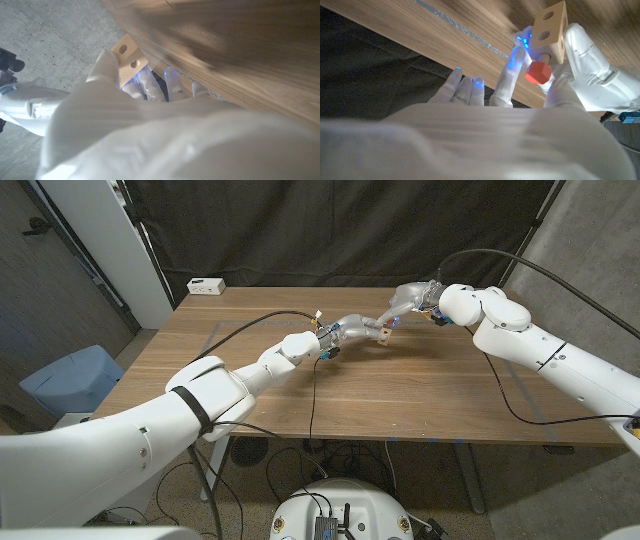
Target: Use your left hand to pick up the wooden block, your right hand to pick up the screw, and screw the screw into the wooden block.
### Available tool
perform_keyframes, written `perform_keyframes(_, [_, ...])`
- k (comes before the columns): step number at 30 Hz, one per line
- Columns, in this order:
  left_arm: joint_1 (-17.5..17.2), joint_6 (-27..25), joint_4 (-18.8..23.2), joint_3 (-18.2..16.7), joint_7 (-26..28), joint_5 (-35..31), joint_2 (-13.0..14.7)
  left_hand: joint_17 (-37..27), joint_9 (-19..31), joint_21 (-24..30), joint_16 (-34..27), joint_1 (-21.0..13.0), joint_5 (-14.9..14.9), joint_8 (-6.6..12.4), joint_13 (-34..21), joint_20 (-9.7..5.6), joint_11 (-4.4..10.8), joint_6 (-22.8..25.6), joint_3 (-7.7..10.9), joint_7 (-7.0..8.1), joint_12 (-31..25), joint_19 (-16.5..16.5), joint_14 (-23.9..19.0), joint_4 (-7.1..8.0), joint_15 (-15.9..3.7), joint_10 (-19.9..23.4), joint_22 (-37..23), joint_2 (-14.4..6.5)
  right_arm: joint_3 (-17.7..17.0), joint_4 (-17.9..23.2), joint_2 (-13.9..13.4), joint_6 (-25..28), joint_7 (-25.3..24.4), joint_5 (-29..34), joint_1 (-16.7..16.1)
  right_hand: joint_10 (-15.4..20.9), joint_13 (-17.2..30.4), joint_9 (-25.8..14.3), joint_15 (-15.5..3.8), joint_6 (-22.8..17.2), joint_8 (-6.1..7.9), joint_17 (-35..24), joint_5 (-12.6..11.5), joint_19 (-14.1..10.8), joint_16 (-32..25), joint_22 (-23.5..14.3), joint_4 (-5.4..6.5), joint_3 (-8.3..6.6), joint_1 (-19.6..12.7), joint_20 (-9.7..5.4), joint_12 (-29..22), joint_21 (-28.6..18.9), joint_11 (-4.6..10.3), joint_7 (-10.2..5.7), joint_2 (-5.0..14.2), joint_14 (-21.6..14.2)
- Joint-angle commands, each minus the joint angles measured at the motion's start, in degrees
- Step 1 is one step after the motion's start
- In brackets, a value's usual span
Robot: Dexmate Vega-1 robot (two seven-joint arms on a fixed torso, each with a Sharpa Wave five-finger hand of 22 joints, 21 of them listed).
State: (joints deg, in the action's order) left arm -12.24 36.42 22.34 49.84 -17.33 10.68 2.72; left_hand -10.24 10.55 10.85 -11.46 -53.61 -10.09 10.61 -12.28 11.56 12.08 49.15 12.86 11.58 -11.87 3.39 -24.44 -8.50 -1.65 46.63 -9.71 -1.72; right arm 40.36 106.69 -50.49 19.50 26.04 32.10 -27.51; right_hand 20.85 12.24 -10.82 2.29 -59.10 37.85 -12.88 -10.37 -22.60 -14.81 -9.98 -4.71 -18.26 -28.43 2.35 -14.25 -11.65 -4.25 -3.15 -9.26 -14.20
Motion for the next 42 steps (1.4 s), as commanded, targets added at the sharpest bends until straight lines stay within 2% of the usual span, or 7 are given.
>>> perform_keyframes(1, [-0.6,1.5,0.7,-0.4,-0.5,-0.3,0.4,-0.1,0.2,0.2,-0.1,-0.2,-0.2,0.28,-0.1,-0.14,0.03,0.2,0.18,-0.05,-0.1,0.3,-0.1,0.26,-0.22,-0.1,-0.3,-0.6,-0.5,2.9,-1.6,2.0,2.9,0.2,-0.6,-1.3,0.2,-0.3,1.60,2.7,-1.36,-0.2,-0.4,1.2,0.7,-0.3,0.20,1.19,2.2,0.43,1.1,0.3,-1.62,0.66,-0.07,0.9])
perform_keyframes(2, [-0.7,1.6,0.9,-0.4,-0.6,-0.3,0.4,-0.1,0.2,0.2,-0.1,-0.2,-0.2,0.29,-0.1,-0.20,0.03,0.3,0.18,-0.02,-0.1,0.3,-0.2,0.24,-0.20,-0.1,-0.3,-0.5,-0.7,3.4,-1.8,2.3,2.9,0.3,-0.8,-2.1,0.2,-0.4,1.81,4.9,-2.31,-0.2,-0.5,1.8,1.0,-0.3,0.28,1.70,3.0,0.83,1.5,0.5,-1.71,1.20,-0.14,1.3])
perform_keyframes(5, [-0.9,2.0,1.3,-0.5,-0.7,-0.4,0.7,-0.1,0.2,0.2,-0.1,-0.2,-0.2,0.29,-0.1,-0.21,0.03,0.3,0.18,0.01,-0.1,0.2,-0.1,0.23,-0.21,-0.1,-0.3,-0.5,-1.0,4.4,-2.3,2.6,3.6,0.1,-1.1,-3.5,0.3,-0.8,2.69,8.6,-3.75,-0.2,-0.7,2.7,1.6,-0.3,0.22,2.33,4.0,1.28,2.1,0.6,-2.85,1.95,-0.02,2.3])
perform_keyframes(12, [-1.7,2.6,3.0,-0.8,-0.9,-0.7,1.4,-0.1,0.2,0.2,-0.1,-0.2,-0.2,0.30,-0.1,-0.23,0.03,0.3,0.18,-0.07,0.0,0.3,-0.1,0.25,-0.15,-0.2,-0.3,-0.5,-1.9,6.4,-3.4,3.0,5.3,-0.9,-1.4,-7.3,0.9,-1.9,4.58,17.7,-7.08,0.0,-1.0,5.2,2.7,-0.3,-0.78,2.53,4.2,2.41,3.0,0.8,-4.52,3.84,0.84,4.6])
perform_keyframes(26, [-4.2,1.0,8.4,-1.5,-0.3,-1.4,3.6,-0.1,0.2,0.2,-0.1,-0.2,-0.2,0.31,-0.1,-0.29,0.03,0.3,0.16,-0.05,0.0,0.2,-0.1,0.22,-0.18,-0.2,-0.3,-0.5,-4.5,10.0,-5.8,2.6,7.1,-4.5,-2.6,-11.1,1.2,-1.8,6.32,24.2,-10.23,0.1,-0.8,7.7,3.5,-0.2,-2.40,1.15,1.9,3.68,3.2,0.9,-5.70,5.43,2.41,7.7])
perform_keyframes(33, [-4.3,0.9,8.6,-1.6,-0.3,-1.6,3.5,-0.1,0.2,0.2,-0.1,-0.2,-0.2,0.39,-0.1,-0.25,0.04,0.5,0.15,-0.02,-0.1,0.2,-0.1,0.23,-0.23,-0.1,-0.3,-0.5,-5.3,11.8,-7.0,2.7,8.0,-5.6,-3.0,-12.8,1.4,-1.6,6.75,26.6,-11.66,0.1,-0.7,8.5,3.6,-0.2,-3.35,-0.02,0.0,3.99,3.3,0.9,-6.19,6.10,3.37,8.9])
perform_keyframes(42, [-3.6,1.4,6.6,-1.6,-0.5,-1.7,2.6,-0.1,0.2,0.2,-0.1,-0.1,-0.2,0.32,-0.1,-0.25,0.05,0.4,0.16,-0.08,-0.1,0.2,-0.1,0.26,-0.18,-0.1,-0.3,-0.5,-5.8,12.7,-7.8,2.5,8.5,-6.5,-3.2,-14.1,1.4,-1.4,6.84,27.7,-12.47,0.1,-1.0,9.0,3.7,-0.2,-4.35,-1.38,-2.4,4.09,3.2,0.8,-6.24,5.94,4.23,10.0])
